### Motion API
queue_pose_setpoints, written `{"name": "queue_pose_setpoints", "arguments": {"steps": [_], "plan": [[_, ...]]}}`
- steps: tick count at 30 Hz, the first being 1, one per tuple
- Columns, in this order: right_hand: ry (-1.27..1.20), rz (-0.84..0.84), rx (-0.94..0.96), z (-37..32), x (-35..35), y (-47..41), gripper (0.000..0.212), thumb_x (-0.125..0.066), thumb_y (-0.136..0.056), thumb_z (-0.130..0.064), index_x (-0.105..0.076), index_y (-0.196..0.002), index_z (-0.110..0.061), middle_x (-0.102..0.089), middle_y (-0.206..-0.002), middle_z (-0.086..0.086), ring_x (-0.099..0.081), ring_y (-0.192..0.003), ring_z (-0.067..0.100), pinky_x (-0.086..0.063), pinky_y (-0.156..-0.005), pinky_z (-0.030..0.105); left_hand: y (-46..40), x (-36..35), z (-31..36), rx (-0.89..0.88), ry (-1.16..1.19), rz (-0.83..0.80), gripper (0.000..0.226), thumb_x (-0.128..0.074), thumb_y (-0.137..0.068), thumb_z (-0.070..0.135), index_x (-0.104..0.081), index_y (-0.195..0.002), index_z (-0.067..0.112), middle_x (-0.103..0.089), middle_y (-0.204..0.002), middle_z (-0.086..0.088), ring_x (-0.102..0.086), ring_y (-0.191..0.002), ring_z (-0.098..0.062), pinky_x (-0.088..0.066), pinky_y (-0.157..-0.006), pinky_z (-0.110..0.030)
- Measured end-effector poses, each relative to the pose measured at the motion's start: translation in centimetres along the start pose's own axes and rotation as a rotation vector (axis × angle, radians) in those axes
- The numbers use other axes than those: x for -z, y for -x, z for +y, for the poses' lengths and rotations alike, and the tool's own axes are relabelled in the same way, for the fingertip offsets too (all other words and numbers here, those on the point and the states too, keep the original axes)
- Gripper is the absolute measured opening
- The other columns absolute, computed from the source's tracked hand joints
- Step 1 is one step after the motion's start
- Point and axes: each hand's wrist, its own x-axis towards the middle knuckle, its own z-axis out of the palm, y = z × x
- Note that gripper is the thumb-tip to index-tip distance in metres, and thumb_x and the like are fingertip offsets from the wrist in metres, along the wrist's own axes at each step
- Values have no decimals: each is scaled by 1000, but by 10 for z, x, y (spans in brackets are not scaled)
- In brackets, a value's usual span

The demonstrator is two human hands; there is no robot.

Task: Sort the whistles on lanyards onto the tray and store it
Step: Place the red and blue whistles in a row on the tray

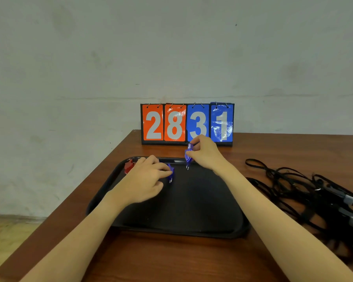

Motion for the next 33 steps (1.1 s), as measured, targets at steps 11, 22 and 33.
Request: {"name": "queue_pose_setpoints", "arguments": {"steps": [11,22,33], "plan": [[-104,-258,-140,6,-6,5,36,-64,-87,-5,-53,-122,-10,-57,-123,11,-60,-112,25,-52,-63,18,-4,-3,-5,71,-30,-53,56,-46,-96,26,-29,-149,31,-30,-154,13,-23,-135,-11,-17,-112,-31],[27,-236,-32,13,-28,6,36,-61,-91,-13,-56,-126,-7,-63,-120,11,-60,-110,19,-46,-85,25,-3,-4,-8,99,-7,-66,57,-46,-96,25,-27,-149,32,-28,-154,13,-22,-135,-11,-17,-112,-32],[370,-253,180,-7,-12,12,38,-53,-96,-13,-50,-134,-13,-54,-132,5,-54,-116,16,-43,-95,25,-1,0,-5,101,1,-41,59,-47,-95,21,-27,-150,29,-28,-155,11,-22,-136,-12,-17,-112,-32]]}}
